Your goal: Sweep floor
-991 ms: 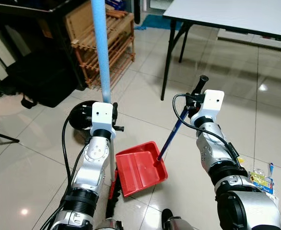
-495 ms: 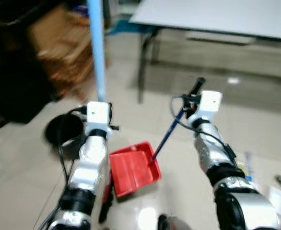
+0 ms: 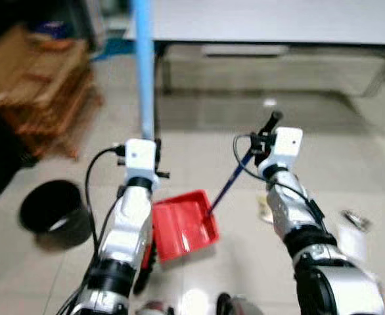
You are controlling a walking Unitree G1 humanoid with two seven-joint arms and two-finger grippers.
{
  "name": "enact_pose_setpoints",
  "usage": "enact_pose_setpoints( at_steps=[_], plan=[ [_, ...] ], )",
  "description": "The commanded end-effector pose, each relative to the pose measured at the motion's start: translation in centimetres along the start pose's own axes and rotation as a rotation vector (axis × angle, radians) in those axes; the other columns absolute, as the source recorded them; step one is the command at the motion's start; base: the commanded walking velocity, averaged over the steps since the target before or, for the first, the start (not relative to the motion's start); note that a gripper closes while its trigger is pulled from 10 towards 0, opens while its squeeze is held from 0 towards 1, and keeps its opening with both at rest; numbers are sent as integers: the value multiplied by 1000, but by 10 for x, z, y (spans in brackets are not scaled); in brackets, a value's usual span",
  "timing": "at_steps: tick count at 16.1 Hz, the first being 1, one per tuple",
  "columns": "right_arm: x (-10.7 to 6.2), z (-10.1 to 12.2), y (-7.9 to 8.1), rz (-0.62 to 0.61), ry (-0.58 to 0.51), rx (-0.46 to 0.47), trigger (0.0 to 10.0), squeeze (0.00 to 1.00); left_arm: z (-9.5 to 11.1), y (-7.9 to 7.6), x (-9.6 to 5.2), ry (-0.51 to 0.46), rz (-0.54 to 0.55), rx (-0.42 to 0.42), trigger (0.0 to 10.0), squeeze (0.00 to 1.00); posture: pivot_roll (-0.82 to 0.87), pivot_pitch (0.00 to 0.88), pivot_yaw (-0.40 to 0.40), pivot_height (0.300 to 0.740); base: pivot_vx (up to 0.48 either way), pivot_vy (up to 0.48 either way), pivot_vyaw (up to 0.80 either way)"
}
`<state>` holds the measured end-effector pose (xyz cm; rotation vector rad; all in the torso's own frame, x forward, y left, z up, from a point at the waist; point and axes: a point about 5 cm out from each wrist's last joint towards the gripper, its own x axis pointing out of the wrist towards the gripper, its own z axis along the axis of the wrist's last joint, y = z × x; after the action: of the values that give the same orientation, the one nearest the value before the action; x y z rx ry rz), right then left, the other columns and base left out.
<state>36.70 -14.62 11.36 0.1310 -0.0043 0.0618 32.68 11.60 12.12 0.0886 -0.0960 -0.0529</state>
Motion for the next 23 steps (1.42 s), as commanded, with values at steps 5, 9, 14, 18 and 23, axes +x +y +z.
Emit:
enact_pose_setpoints(
  at_steps=[5,9,14,18,23],
  plan=[
    [3,8,6,17,-36,0,10000,0,8,1,2,-42,6,-36,10000,0,77,62,31,740,0,0,-800],
    [2,7,7,15,-35,-1,10000,0,8,0,1,-39,-2,-40,10000,0,74,67,33,740,0,0,-800],
    [2,6,7,16,-31,1,10000,0,7,0,1,-34,-5,-37,10000,0,74,64,35,740,0,0,-800],
    [1,5,7,11,-31,7,10000,0,7,0,1,-34,-10,-32,10000,0,69,66,40,740,0,0,-800],
    [1,6,4,-8,-31,14,10000,0,10,2,5,-30,-13,-8,10000,0,66,98,41,740,0,0,-123]
  ],
)
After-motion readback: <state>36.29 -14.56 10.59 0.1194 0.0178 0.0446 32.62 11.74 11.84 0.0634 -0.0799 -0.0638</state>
